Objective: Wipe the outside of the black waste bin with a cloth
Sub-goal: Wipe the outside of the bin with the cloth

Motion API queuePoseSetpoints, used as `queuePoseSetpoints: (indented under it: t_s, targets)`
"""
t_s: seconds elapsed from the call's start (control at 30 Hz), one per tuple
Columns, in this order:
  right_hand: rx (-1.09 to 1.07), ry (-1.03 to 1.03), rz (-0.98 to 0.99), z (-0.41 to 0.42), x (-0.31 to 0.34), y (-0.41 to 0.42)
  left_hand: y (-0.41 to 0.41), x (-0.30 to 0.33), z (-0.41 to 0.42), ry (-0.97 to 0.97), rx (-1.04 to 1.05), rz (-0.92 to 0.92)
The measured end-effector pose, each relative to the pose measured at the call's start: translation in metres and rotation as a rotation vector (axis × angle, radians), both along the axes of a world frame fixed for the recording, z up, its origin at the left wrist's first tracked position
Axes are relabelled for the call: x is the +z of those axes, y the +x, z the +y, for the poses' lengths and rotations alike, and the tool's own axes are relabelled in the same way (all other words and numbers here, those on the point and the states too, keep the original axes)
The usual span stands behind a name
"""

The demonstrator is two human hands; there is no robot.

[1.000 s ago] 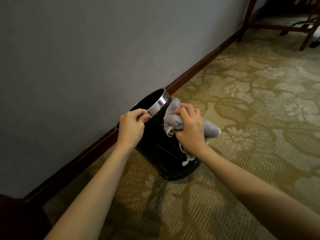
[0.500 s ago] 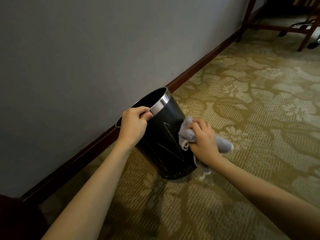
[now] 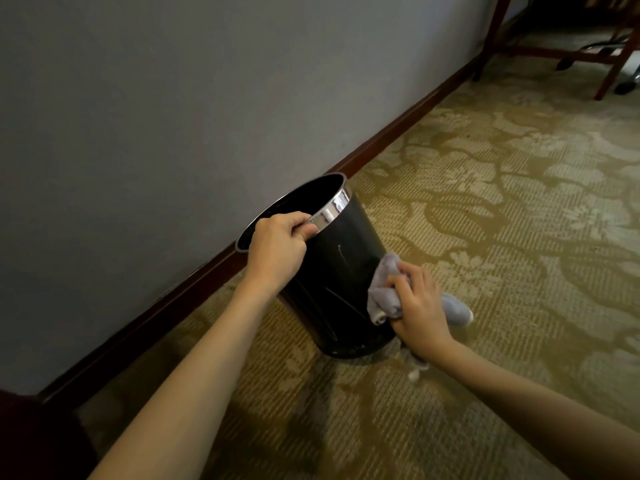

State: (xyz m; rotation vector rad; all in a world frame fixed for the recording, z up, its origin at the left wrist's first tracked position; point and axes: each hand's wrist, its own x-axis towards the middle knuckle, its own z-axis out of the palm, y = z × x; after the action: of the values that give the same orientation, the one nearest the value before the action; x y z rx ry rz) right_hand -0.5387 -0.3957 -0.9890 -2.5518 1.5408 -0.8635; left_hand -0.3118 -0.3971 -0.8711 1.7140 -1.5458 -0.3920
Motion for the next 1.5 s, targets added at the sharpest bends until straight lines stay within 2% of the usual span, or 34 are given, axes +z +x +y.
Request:
queuePoseSetpoints:
  t_s: [0.13, 0.2, 0.37, 0.47, 0.63, 0.83, 0.97, 1.07, 1.23, 1.3, 1.37, 1.5]
  targets:
    - [0.001, 0.079, 0.08, 0.002, -0.001, -0.018, -0.005, 0.0, 0.001, 0.009, -0.014, -0.012]
    - [0.019, 0.064, 0.012, -0.001, 0.015, -0.01, -0.01, 0.0, 0.001, 0.008, -0.032, -0.034]
    - [0.091, -0.126, -0.263, -0.018, 0.069, 0.031, -0.027, 0.003, 0.001, 0.004, -0.006, -0.145]
    - [0.081, -0.15, -0.306, -0.021, 0.074, 0.038, -0.03, 0.005, 0.0, 0.023, 0.008, -0.149]
    - [0.125, -0.215, -0.195, -0.011, 0.036, 0.022, -0.025, 0.004, 0.001, 0.032, -0.016, -0.15]
    - [0.162, 0.015, 0.015, 0.005, -0.017, -0.027, -0.013, 0.005, -0.003, 0.034, -0.009, -0.049]
    - [0.165, 0.084, 0.158, 0.007, -0.017, -0.044, -0.01, 0.004, -0.004, 0.038, -0.01, -0.031]
    - [0.133, 0.071, 0.072, -0.001, 0.007, -0.028, -0.011, 0.003, -0.005, 0.028, 0.01, -0.032]
    - [0.09, -0.133, -0.228, -0.033, 0.066, 0.025, -0.018, 0.001, -0.001, -0.01, -0.004, -0.099]
    - [0.062, -0.192, -0.279, -0.039, 0.074, 0.039, -0.018, 0.0, -0.001, -0.024, 0.011, -0.11]
    - [0.069, -0.224, -0.258, -0.036, 0.068, 0.042, -0.012, 0.0, -0.004, -0.019, 0.01, -0.076]
    - [0.159, -0.208, -0.061, -0.017, 0.028, 0.021, 0.006, -0.001, -0.006, -0.024, 0.032, -0.012]
